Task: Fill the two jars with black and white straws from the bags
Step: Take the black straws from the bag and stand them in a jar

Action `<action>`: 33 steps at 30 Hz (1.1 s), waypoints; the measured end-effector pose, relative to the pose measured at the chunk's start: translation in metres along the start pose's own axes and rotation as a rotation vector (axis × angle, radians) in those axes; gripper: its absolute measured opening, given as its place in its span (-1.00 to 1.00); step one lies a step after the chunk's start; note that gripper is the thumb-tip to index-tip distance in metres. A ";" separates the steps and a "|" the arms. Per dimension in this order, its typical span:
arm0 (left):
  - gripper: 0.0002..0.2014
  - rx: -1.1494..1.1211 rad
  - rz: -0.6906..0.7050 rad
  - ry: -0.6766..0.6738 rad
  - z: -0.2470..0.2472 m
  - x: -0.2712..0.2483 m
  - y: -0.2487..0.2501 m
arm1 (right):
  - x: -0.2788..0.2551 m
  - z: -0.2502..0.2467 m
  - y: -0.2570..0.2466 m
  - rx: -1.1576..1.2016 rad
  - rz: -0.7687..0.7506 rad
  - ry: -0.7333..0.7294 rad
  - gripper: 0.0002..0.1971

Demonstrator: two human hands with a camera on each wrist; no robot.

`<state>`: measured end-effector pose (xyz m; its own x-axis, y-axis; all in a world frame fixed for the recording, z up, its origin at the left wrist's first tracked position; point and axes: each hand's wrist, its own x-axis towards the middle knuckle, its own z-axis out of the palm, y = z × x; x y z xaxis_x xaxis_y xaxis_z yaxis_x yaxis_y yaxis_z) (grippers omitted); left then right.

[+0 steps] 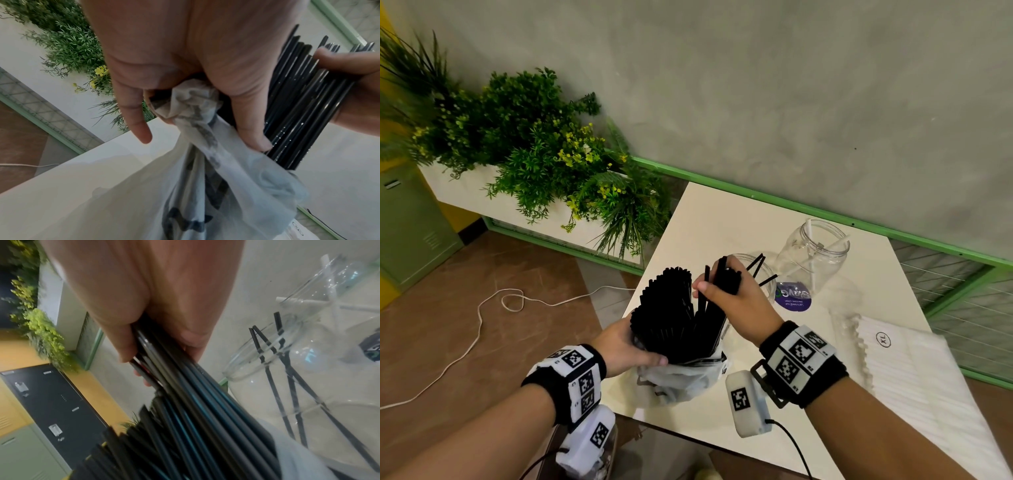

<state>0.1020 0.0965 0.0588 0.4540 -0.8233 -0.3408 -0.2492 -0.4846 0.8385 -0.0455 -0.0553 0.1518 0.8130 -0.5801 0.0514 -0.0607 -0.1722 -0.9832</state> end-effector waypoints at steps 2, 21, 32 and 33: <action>-0.46 0.001 0.003 0.001 0.000 0.000 0.000 | 0.000 0.001 0.000 -0.020 -0.015 0.004 -0.76; -0.29 -0.021 0.006 -0.038 -0.001 -0.002 0.004 | 0.015 -0.030 -0.039 0.105 -0.144 0.326 -0.74; -0.48 -0.051 0.037 -0.030 0.001 -0.003 0.003 | 0.018 -0.069 -0.072 0.186 -0.321 0.590 -0.71; -0.46 -0.054 0.046 -0.040 0.000 -0.004 0.005 | 0.019 -0.073 -0.076 0.197 -0.354 0.615 -0.70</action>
<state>0.0986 0.0975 0.0644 0.4081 -0.8562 -0.3169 -0.2222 -0.4299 0.8751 -0.0677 -0.1109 0.2407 0.2898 -0.8679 0.4035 0.2973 -0.3191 -0.8999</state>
